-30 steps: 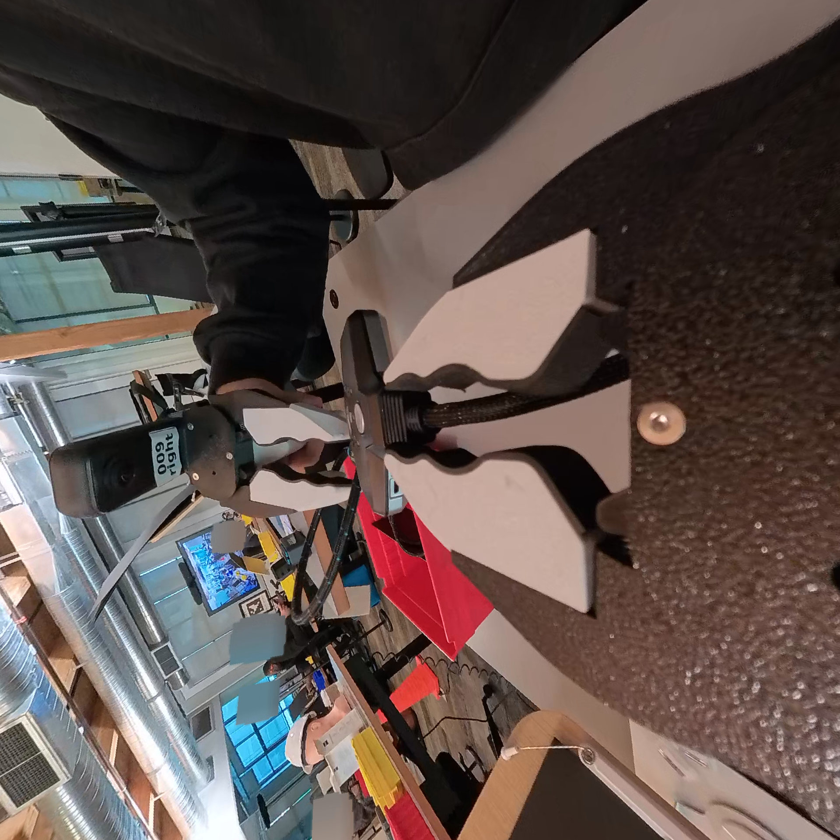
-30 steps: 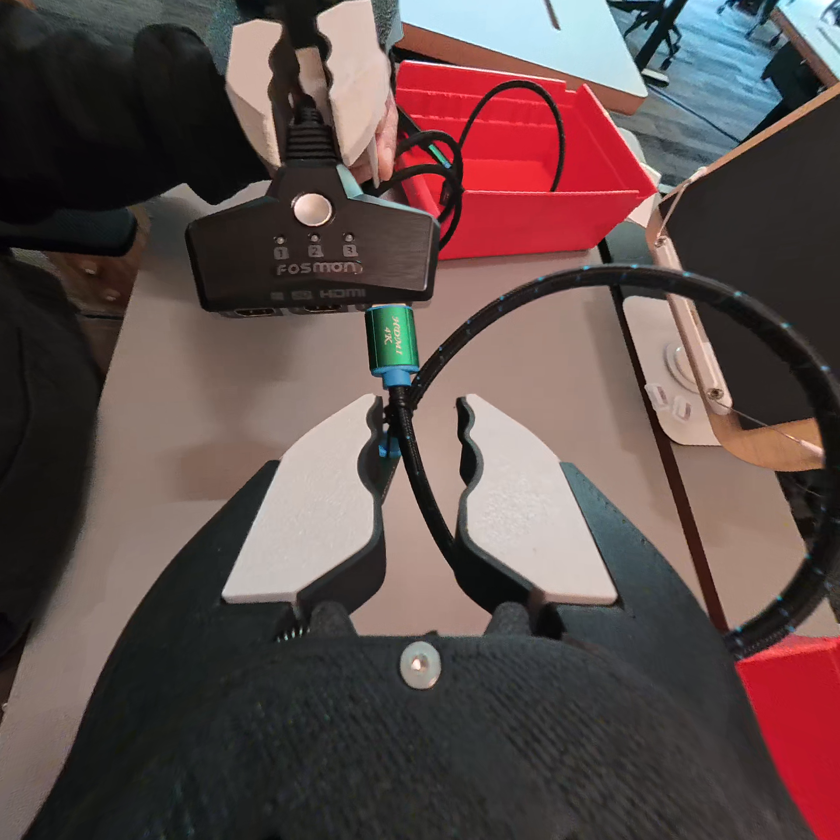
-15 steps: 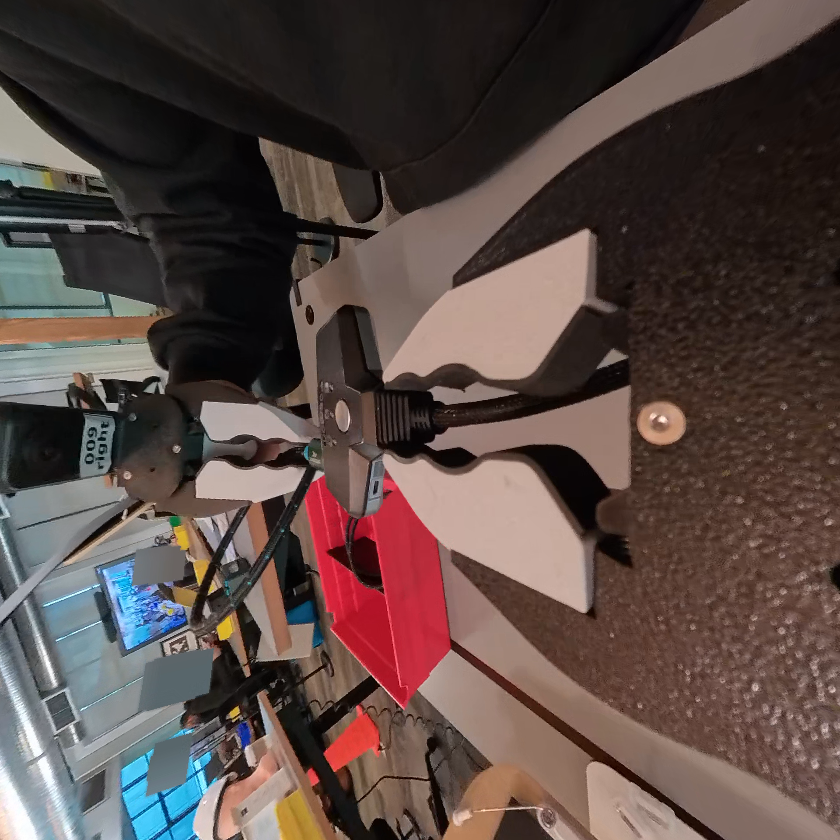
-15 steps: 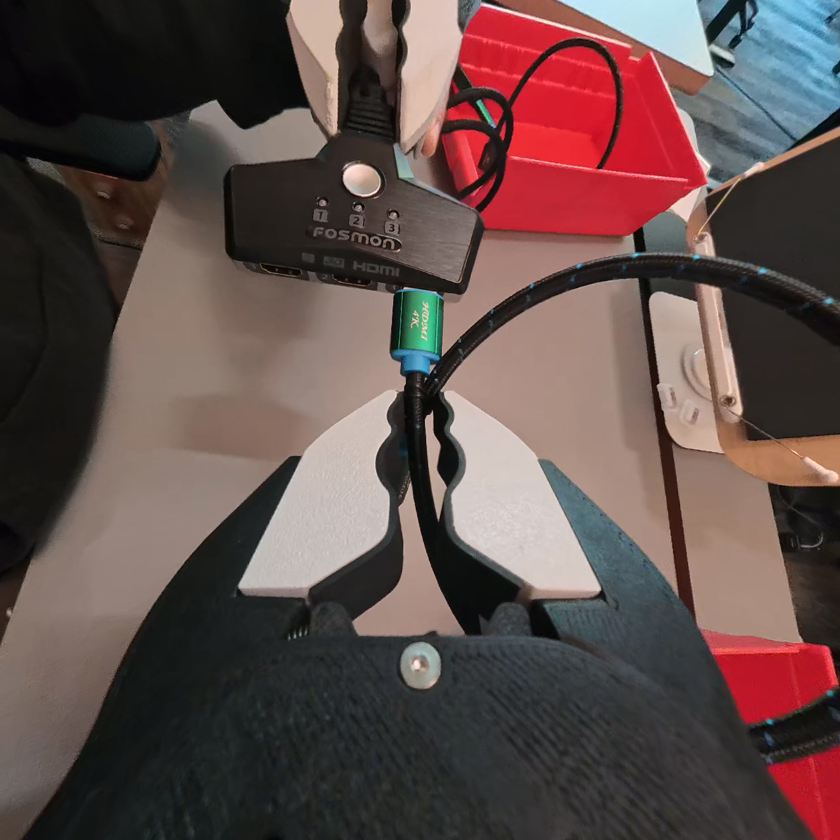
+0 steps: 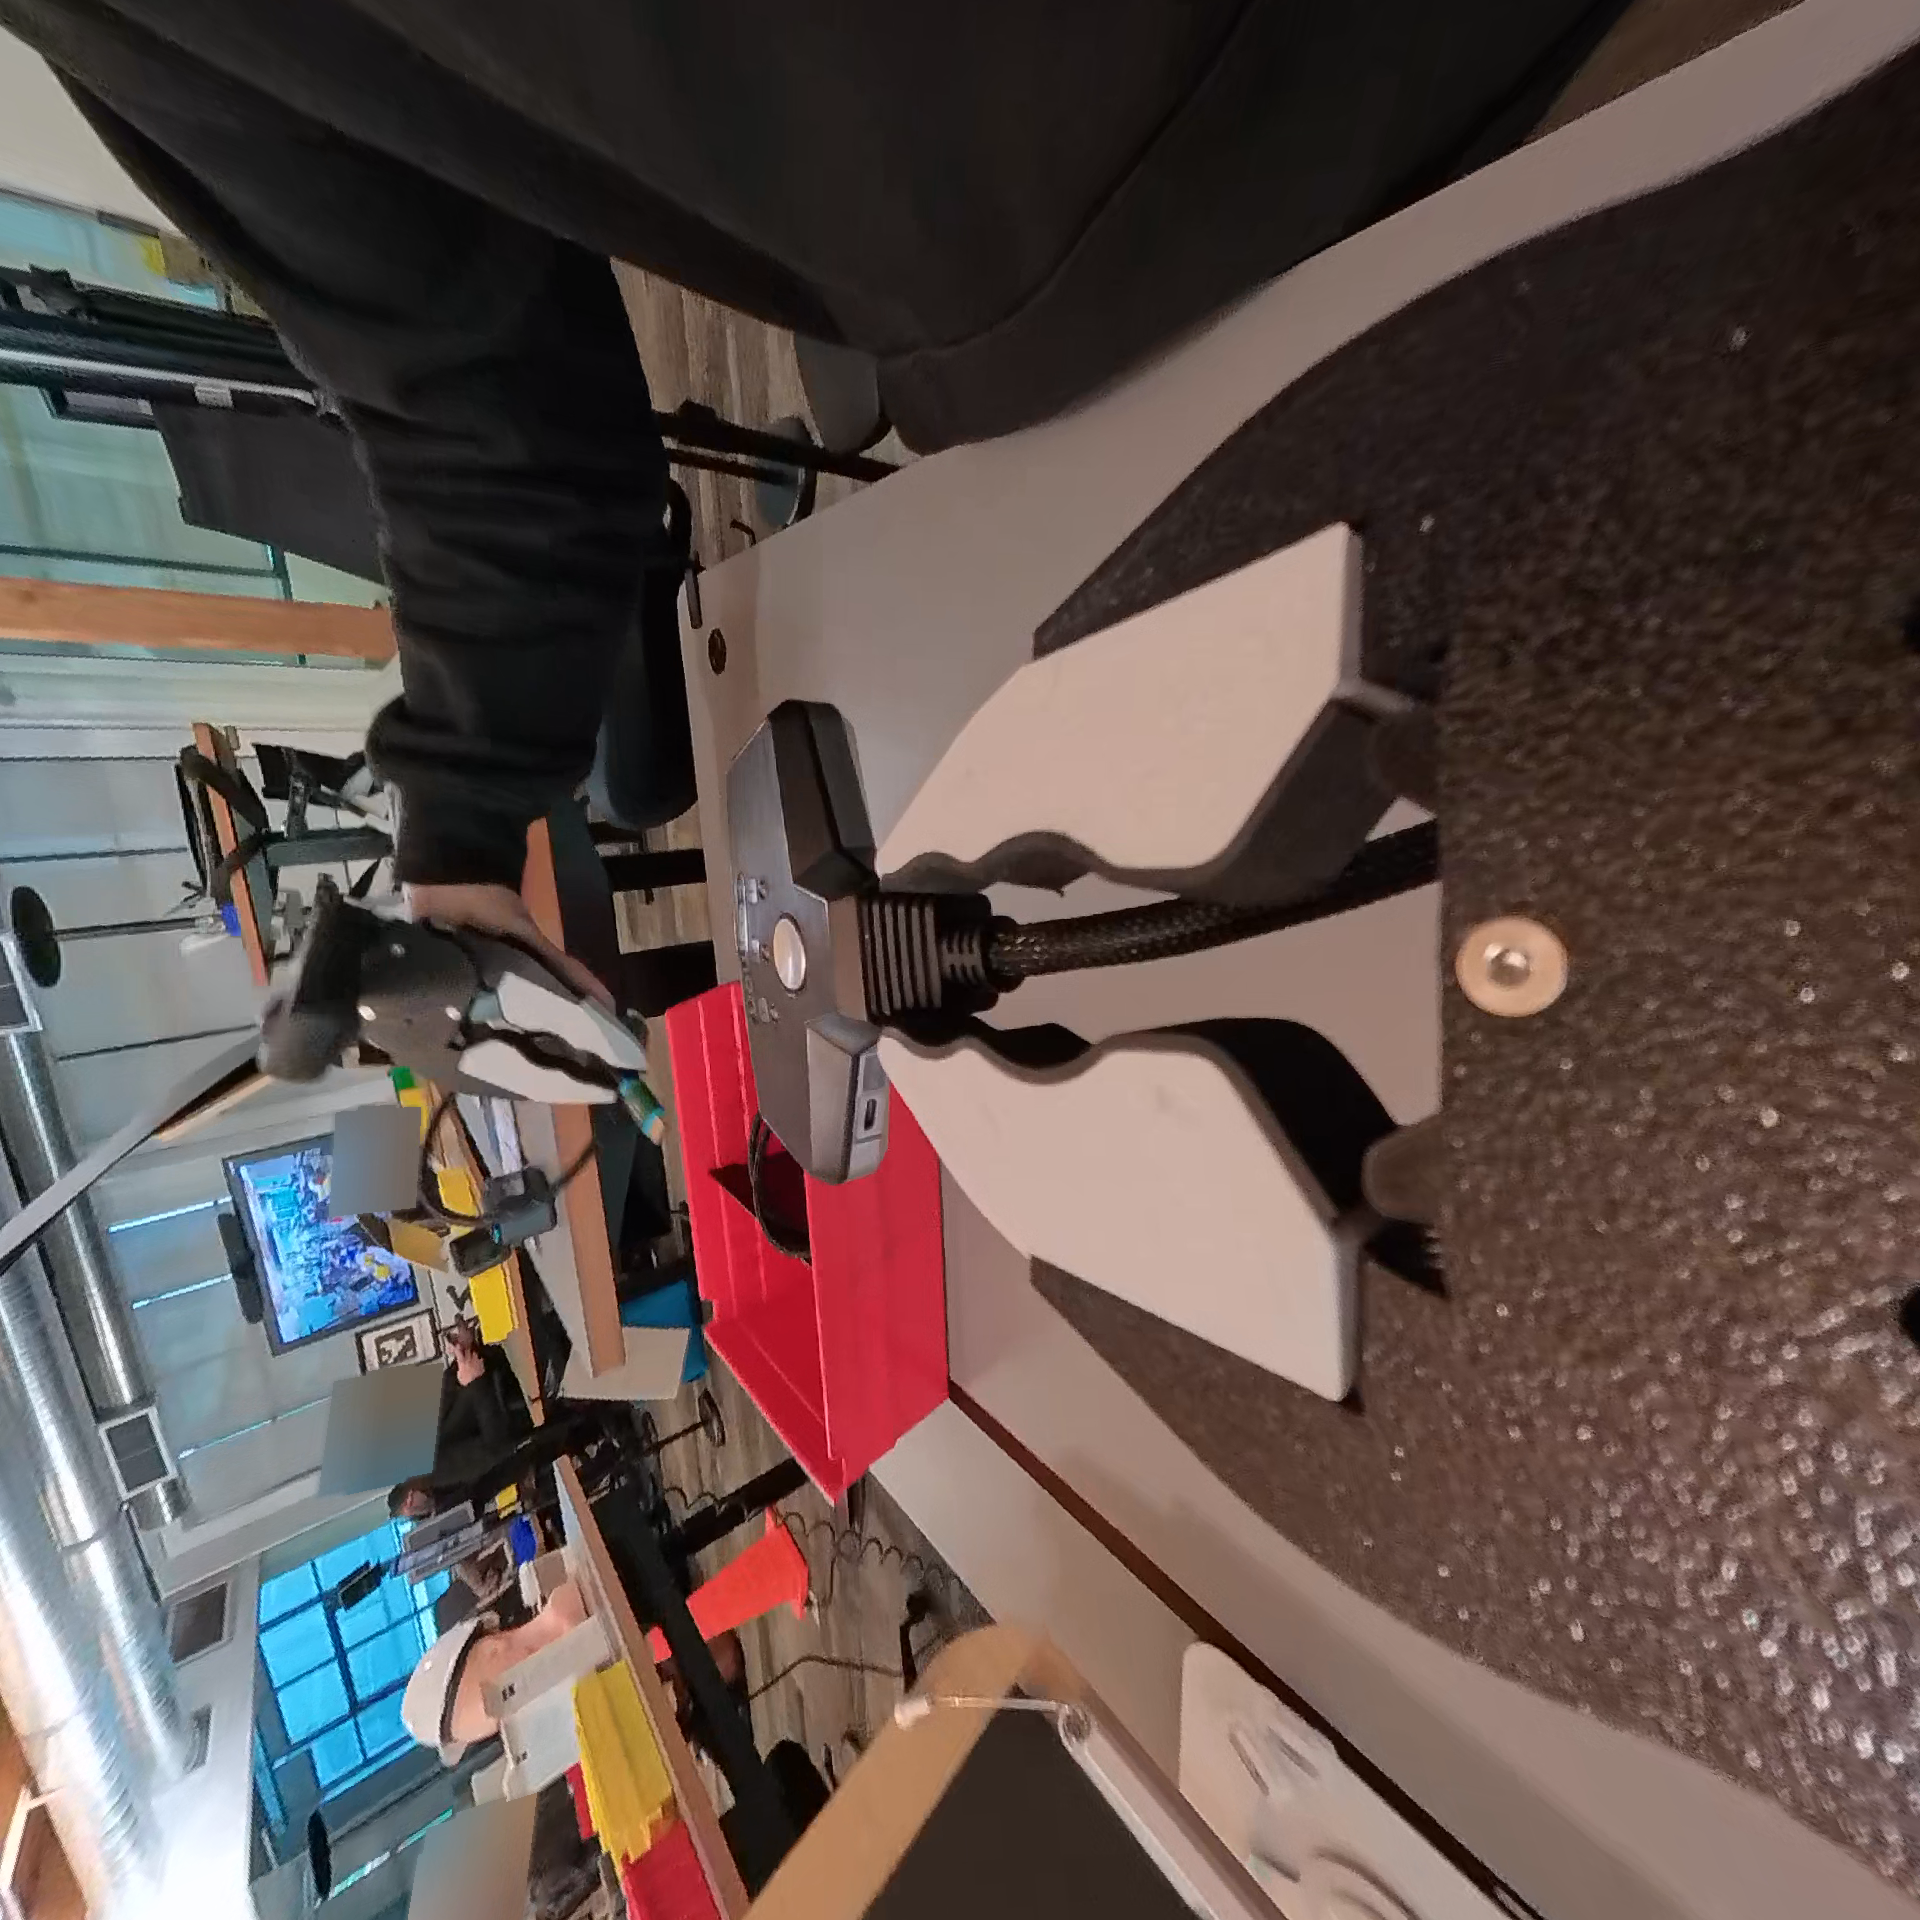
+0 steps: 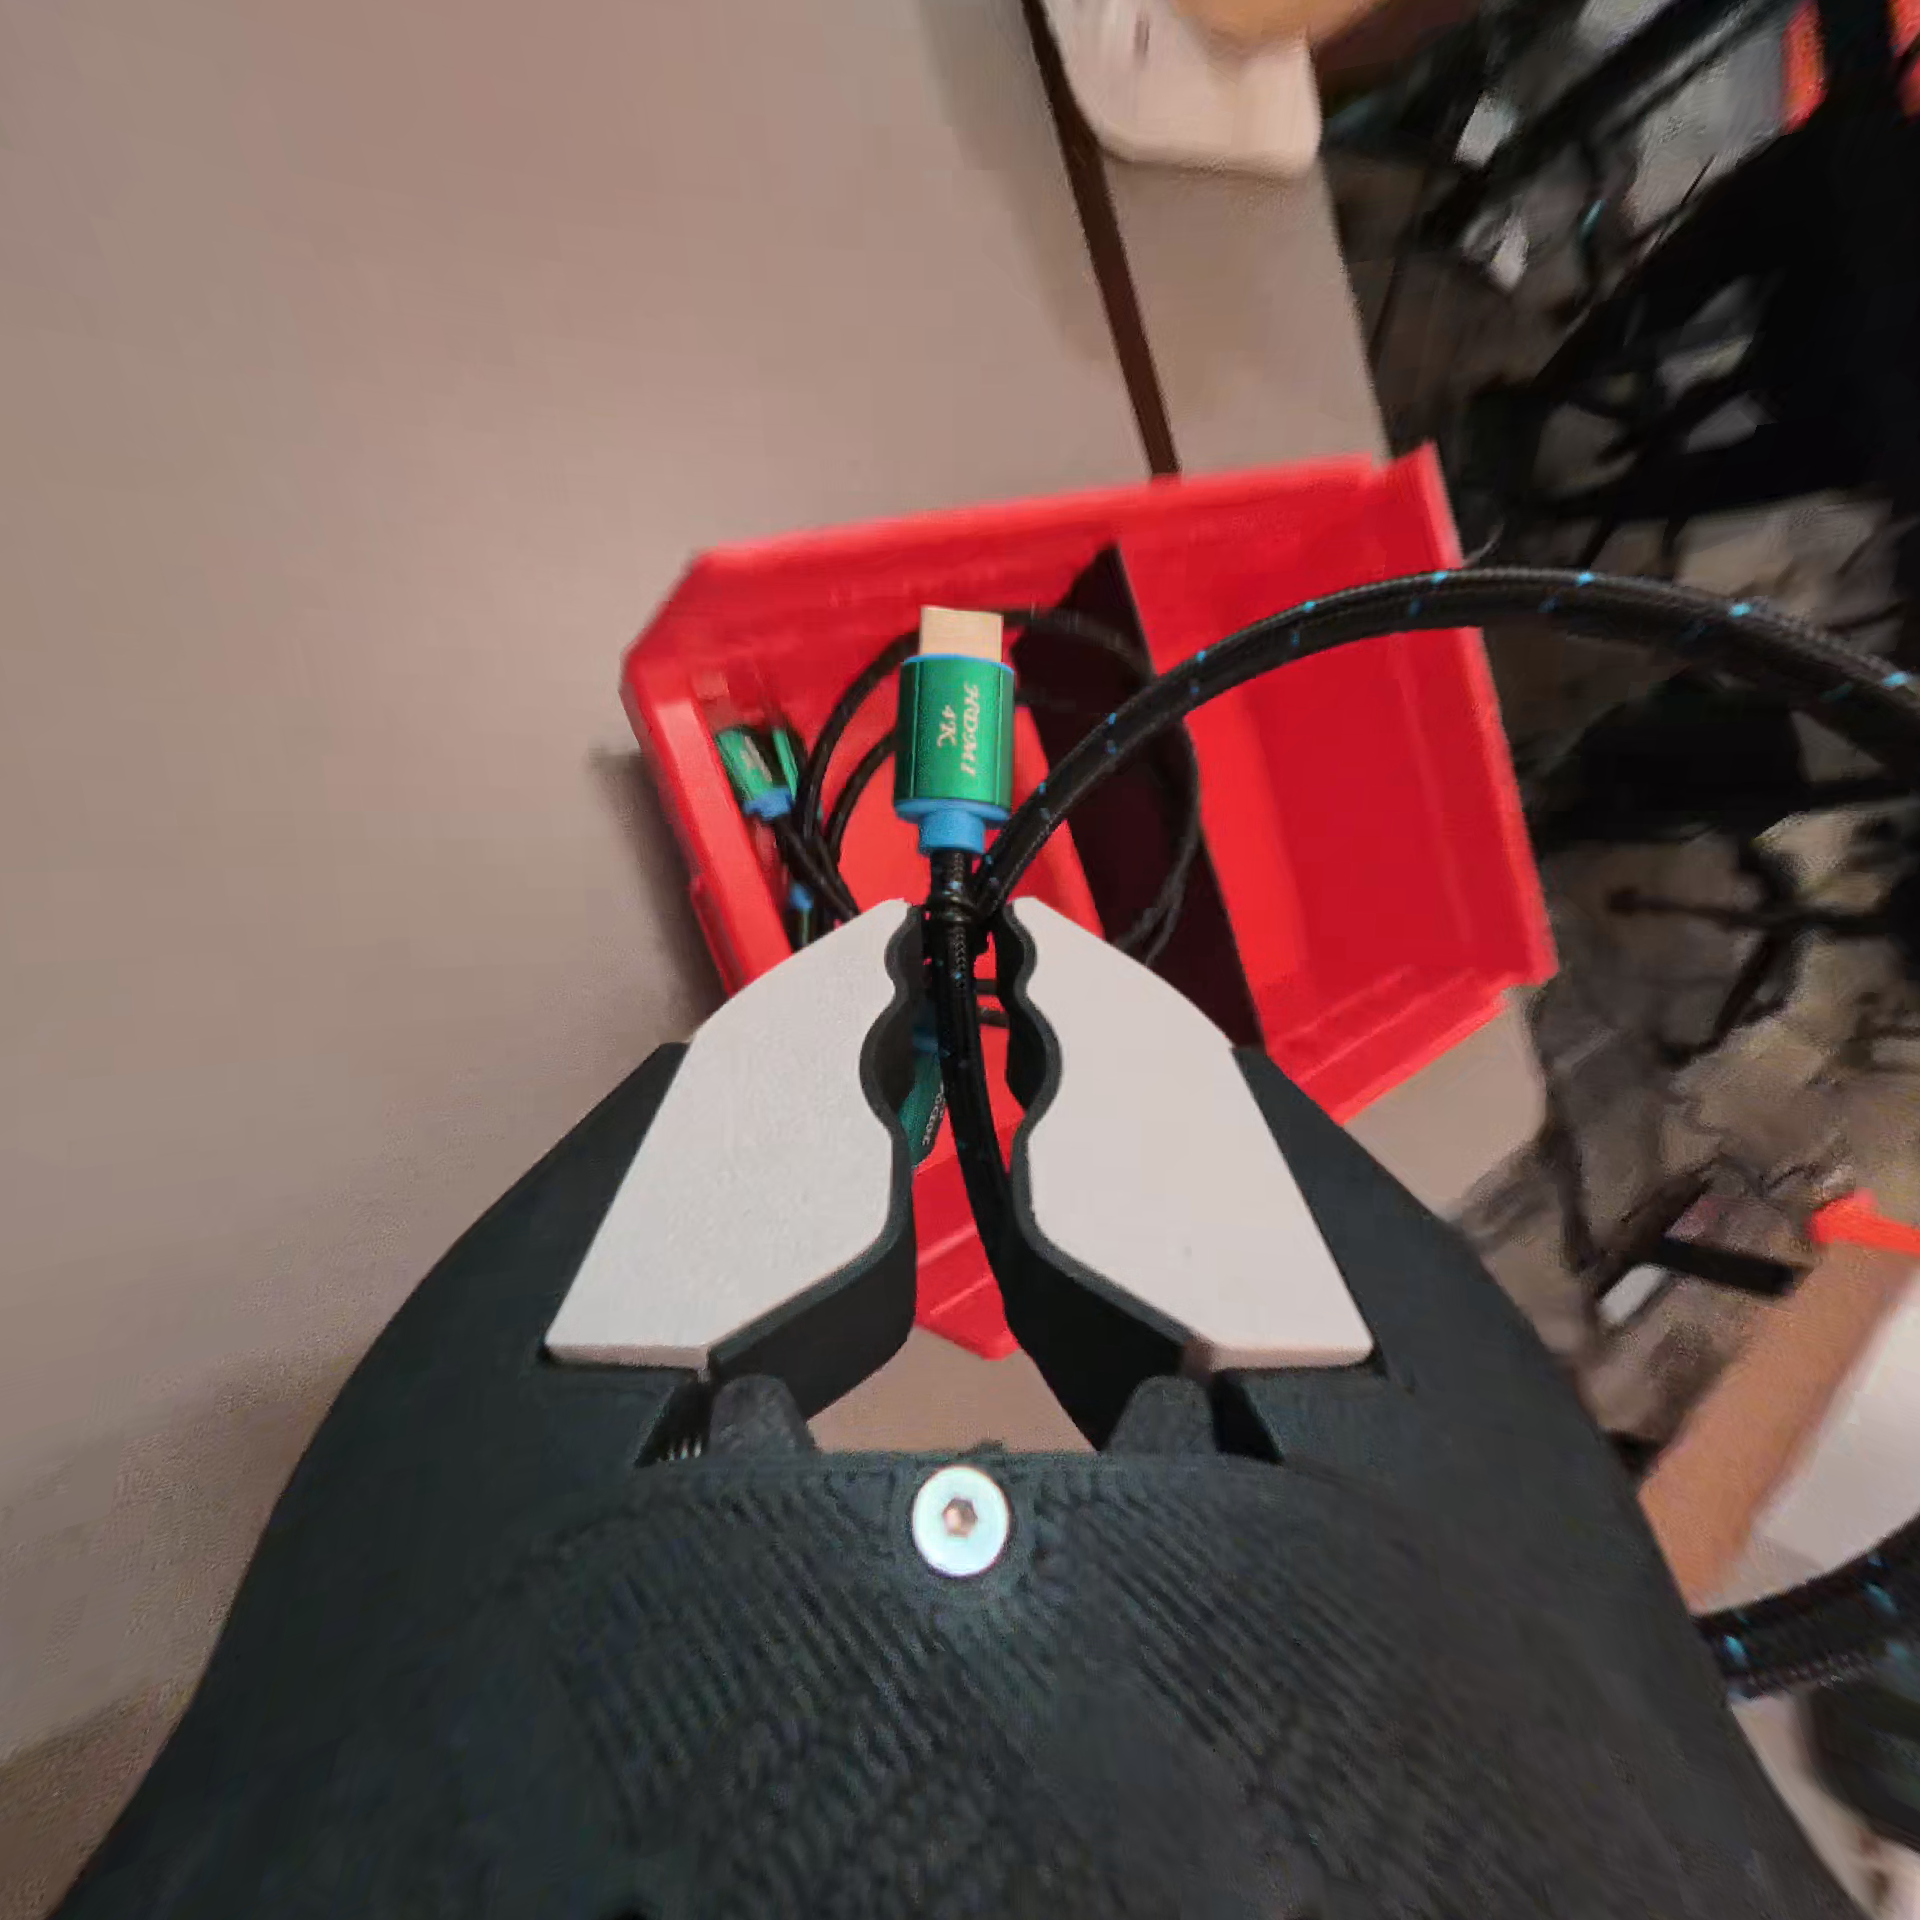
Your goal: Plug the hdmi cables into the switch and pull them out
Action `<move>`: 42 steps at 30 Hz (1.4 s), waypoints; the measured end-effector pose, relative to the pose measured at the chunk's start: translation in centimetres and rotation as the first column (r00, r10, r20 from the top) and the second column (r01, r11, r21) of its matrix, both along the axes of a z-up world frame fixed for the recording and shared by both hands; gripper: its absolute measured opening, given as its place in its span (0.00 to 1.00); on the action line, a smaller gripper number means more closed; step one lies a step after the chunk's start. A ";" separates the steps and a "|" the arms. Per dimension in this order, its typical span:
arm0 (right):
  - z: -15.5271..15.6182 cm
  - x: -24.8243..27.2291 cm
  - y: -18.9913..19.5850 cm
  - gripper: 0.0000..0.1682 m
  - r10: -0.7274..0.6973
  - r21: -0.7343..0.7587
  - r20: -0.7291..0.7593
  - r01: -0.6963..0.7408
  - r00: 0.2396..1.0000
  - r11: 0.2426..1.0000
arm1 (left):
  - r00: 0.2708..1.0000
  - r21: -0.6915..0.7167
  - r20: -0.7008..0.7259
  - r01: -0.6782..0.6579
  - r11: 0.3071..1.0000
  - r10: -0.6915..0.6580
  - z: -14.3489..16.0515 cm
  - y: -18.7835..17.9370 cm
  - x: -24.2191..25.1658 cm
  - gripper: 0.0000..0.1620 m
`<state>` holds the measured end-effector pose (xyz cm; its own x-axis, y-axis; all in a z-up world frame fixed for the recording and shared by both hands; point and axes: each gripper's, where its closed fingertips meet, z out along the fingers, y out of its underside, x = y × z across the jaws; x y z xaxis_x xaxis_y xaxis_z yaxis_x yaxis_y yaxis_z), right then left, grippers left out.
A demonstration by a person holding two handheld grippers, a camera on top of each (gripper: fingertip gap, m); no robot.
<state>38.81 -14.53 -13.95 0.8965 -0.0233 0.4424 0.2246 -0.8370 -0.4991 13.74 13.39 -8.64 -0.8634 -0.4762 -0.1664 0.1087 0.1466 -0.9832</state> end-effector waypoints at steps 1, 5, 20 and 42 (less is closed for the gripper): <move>-1.3 0.6 -0.2 0.08 -0.028 0.015 -0.051 0.029 0.998 0.999 | 1.000 -0.001 -0.006 0.011 1.000 -0.011 -0.2 -0.4 0.1 0.13; -5.3 1.8 1.1 0.08 -0.050 0.105 -0.111 0.061 0.993 0.993 | 0.999 -0.033 -0.014 0.037 0.999 -0.038 -0.4 -1.3 0.8 0.13; -3.5 3.4 2.1 0.32 -0.120 0.323 -0.153 0.164 0.981 0.932 | 1.000 -0.120 -0.027 -0.006 0.993 0.003 0.0 -0.6 1.5 0.13; -5.1 -1.5 3.2 0.28 0.006 0.164 -0.218 0.031 0.976 0.986 | 0.999 -0.149 -0.024 0.017 0.989 -0.021 -0.3 -1.3 1.4 0.13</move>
